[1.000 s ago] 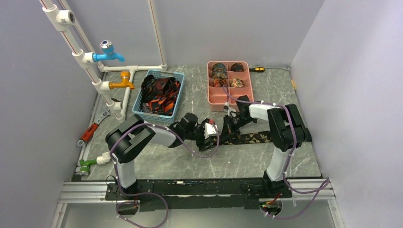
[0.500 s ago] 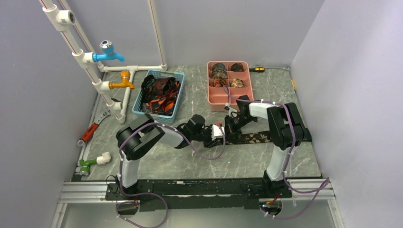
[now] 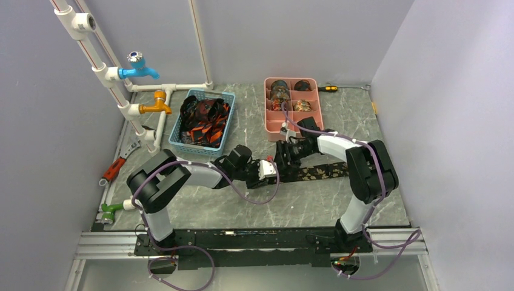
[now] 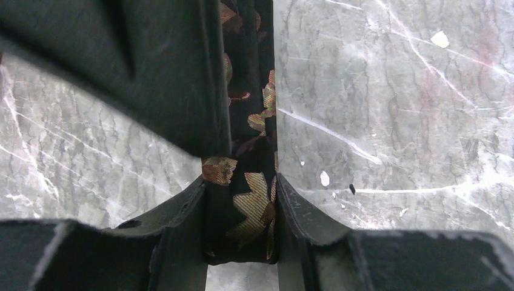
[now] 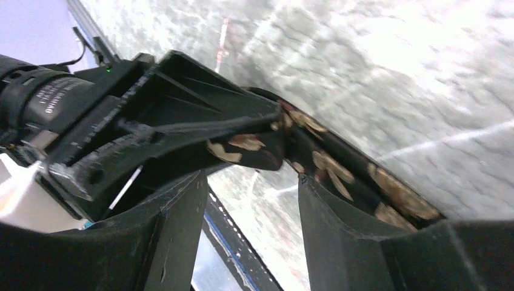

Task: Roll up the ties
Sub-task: Roll the tie at the center of the board.

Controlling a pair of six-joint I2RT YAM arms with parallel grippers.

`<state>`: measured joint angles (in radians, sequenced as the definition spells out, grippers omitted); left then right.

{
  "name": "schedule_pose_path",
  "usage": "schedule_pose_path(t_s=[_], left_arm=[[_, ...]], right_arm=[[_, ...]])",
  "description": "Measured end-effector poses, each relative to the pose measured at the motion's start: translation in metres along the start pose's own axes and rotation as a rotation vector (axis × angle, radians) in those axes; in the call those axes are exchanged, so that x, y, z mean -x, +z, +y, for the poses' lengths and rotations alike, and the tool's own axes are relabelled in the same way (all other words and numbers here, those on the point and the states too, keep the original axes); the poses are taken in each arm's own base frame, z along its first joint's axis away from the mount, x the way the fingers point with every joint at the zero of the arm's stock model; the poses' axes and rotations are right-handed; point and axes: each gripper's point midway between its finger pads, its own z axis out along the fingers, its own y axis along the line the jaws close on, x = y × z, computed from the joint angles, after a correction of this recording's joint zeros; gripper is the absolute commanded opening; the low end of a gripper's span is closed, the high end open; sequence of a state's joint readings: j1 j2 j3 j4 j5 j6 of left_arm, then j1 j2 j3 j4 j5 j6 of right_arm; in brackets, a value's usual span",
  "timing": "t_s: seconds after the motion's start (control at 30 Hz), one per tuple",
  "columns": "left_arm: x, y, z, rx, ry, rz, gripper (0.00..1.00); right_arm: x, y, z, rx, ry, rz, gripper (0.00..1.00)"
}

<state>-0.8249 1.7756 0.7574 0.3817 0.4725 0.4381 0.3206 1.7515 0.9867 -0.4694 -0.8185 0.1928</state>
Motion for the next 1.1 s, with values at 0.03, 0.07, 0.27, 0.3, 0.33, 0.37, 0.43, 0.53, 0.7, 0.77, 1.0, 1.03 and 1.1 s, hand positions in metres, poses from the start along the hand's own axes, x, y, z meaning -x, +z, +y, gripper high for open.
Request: schedule_pose_path(t_s=[0.03, 0.07, 0.27, 0.3, 0.33, 0.37, 0.43, 0.53, 0.7, 0.77, 1.0, 1.03, 1.1], left_arm=[[0.0, 0.0, 0.0, -0.002, 0.001, 0.005, 0.33], [0.0, 0.0, 0.0, -0.005, 0.0, 0.009, 0.33], [0.001, 0.002, 0.002, -0.015, -0.002, 0.028, 0.34], [0.001, 0.003, 0.002, -0.016, 0.0, 0.029, 0.34], [0.001, 0.003, 0.003, -0.016, 0.001, 0.03, 0.35], [0.001, 0.004, 0.003, -0.018, -0.001, 0.031, 0.35], [0.002, 0.004, 0.003, -0.02, -0.003, 0.033, 0.36], [0.002, 0.004, 0.003, -0.025, -0.005, 0.035, 0.41], [0.003, 0.004, 0.006, -0.018, 0.0, 0.027, 0.67], [0.003, 0.003, 0.008, -0.01, -0.005, 0.017, 0.74], [0.003, 0.001, 0.013, 0.024, -0.01, -0.056, 0.85], [0.004, 0.002, 0.013, 0.026, -0.015, -0.064, 0.85], [0.006, 0.006, 0.014, 0.027, -0.018, -0.082, 0.85]], right_arm=[[0.001, 0.001, 0.004, 0.01, -0.008, -0.004, 0.56], [0.002, 0.004, 0.009, 0.022, -0.019, -0.005, 0.55], [-0.005, 0.02, 0.019, 0.048, -0.03, 0.033, 0.47], [-0.006, 0.023, 0.016, 0.044, -0.021, 0.043, 0.39], [-0.008, 0.027, 0.01, 0.037, -0.008, 0.056, 0.31], [-0.009, 0.031, 0.006, 0.033, 0.007, 0.068, 0.21], [-0.011, 0.035, 0.007, 0.064, 0.04, 0.091, 0.04], [-0.009, 0.034, 0.01, 0.078, 0.045, 0.101, 0.0], [-0.009, 0.032, 0.003, 0.058, 0.044, 0.099, 0.0], [-0.009, 0.029, -0.004, 0.044, 0.06, 0.098, 0.0], [-0.011, 0.016, -0.039, -0.023, 0.121, 0.094, 0.0], [-0.011, 0.016, -0.04, -0.029, 0.121, 0.095, 0.0], [-0.011, 0.015, -0.041, -0.033, 0.12, 0.096, 0.0]])
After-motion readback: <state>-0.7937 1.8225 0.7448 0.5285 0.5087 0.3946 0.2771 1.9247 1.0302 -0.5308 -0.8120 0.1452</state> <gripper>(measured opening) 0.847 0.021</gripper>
